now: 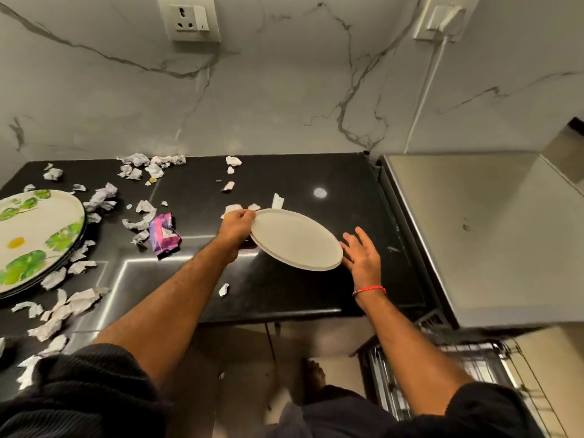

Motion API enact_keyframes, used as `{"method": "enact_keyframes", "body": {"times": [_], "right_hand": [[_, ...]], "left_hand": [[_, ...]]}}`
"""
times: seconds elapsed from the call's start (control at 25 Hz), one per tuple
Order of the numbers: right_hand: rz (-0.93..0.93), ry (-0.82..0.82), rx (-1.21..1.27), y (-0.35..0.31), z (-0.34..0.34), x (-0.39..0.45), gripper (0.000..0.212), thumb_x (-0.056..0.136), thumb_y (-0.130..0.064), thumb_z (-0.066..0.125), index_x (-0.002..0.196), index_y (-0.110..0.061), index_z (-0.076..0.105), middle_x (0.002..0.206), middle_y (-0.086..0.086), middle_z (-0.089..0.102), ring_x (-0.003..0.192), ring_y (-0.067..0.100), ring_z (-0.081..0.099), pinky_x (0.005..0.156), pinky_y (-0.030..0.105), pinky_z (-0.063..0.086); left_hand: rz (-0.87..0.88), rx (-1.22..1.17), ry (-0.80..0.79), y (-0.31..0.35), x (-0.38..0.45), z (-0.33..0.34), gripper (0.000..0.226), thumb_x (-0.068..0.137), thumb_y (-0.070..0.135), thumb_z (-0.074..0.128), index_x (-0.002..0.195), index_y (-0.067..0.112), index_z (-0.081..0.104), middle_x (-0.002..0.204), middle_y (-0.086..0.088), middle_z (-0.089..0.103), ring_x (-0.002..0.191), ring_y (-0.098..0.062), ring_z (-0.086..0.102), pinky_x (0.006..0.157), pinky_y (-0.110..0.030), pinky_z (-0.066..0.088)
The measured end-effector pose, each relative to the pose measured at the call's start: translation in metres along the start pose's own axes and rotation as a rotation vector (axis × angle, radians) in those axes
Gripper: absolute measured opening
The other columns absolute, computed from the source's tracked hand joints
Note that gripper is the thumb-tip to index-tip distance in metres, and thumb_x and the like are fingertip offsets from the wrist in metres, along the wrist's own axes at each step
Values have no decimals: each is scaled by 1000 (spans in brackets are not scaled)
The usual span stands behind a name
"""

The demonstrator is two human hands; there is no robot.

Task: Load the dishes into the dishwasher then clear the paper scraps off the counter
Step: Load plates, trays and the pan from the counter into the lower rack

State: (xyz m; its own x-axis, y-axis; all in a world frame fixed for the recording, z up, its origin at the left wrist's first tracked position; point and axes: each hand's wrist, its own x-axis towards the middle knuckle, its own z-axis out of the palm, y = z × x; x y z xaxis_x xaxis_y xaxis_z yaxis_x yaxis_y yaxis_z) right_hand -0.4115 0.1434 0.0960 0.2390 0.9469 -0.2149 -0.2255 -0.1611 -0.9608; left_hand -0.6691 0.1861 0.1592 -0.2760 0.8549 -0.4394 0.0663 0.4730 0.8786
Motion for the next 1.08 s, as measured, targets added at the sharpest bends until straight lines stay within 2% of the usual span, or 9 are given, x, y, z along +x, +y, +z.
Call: {"method": "enact_keyframes", "body": {"times": [0.12, 0.24, 0.36, 0.48, 0.6, 0.72, 0.8, 0.92, 1.08], "right_hand": [[-87, 149, 98, -5, -38, -49, 38, 92, -20, 61, 130, -21, 58, 117, 7, 70, 105, 23, 64, 90, 38, 52], [-57, 225, 133, -9, -71, -97, 42, 92, -13, 61, 134, -12, 56, 129, 10, 64, 119, 26, 60, 105, 42, 47], [-23, 307, 98, -5, -106, -138, 48, 80, -20, 65, 128, -17, 61, 131, 8, 63, 120, 27, 60, 101, 43, 49], [-5, 517, 137, 7, -160, -175, 46, 77, -17, 63, 123, -14, 66, 124, 9, 67, 114, 28, 63, 98, 45, 51], [26, 736, 187, 21, -218, -211, 32, 84, -8, 61, 116, -8, 69, 107, 5, 70, 98, 23, 65, 92, 45, 52], [110, 868, 232, 42, -272, -238, 23, 90, -5, 57, 102, -16, 73, 102, -3, 70, 101, 24, 62, 91, 41, 52], [169, 918, 263, 55, -302, -248, 21, 91, -7, 59, 93, -22, 73, 110, 6, 70, 104, 29, 63, 91, 42, 53], [287, 941, 360, 75, -346, -255, 17, 91, -6, 60, 98, -17, 71, 117, 14, 68, 95, 28, 64, 82, 39, 57], [402, 854, 423, 102, -390, -246, 23, 92, -5, 58, 110, -17, 67, 117, 9, 65, 95, 23, 63, 55, 22, 53]], "left_hand": [[3, 39, -146, -11, -49, 11, 19, 102, 28, 52, 101, 22, 70, 99, -9, 71, 79, -20, 66, 54, -30, 56], [69, 81, -323, -33, -93, 31, 24, 104, 32, 51, 118, 27, 70, 107, -1, 71, 86, -16, 66, 60, -30, 57], [70, 74, -448, -51, -133, 63, 27, 106, 34, 48, 125, 31, 66, 109, 1, 69, 86, -15, 63, 64, -29, 56], [77, 148, -590, -68, -167, 101, 30, 105, 39, 48, 131, 37, 62, 113, 2, 70, 87, -15, 64, 60, -27, 56], [120, 335, -816, -82, -195, 150, 34, 104, 31, 50, 134, 46, 55, 118, 3, 68, 75, -15, 65, 59, -32, 55], [95, 482, -966, -100, -216, 211, 50, 102, 17, 50, 150, 30, 41, 129, 3, 55, 62, -13, 64, 49, -29, 53], [96, 564, -1038, -116, -226, 250, 37, 102, 10, 47, 139, 15, 49, 109, -5, 60, 53, -10, 59, 42, -28, 51], [120, 746, -996, -151, -231, 314, 27, 102, 7, 44, 127, 4, 53, 78, -14, 57, 38, -11, 51, 34, -24, 40], [68, 853, -773, -196, -217, 389, 32, 98, 16, 54, 129, 8, 55, 95, -21, 65, 46, -23, 54, 35, -23, 37]]}}
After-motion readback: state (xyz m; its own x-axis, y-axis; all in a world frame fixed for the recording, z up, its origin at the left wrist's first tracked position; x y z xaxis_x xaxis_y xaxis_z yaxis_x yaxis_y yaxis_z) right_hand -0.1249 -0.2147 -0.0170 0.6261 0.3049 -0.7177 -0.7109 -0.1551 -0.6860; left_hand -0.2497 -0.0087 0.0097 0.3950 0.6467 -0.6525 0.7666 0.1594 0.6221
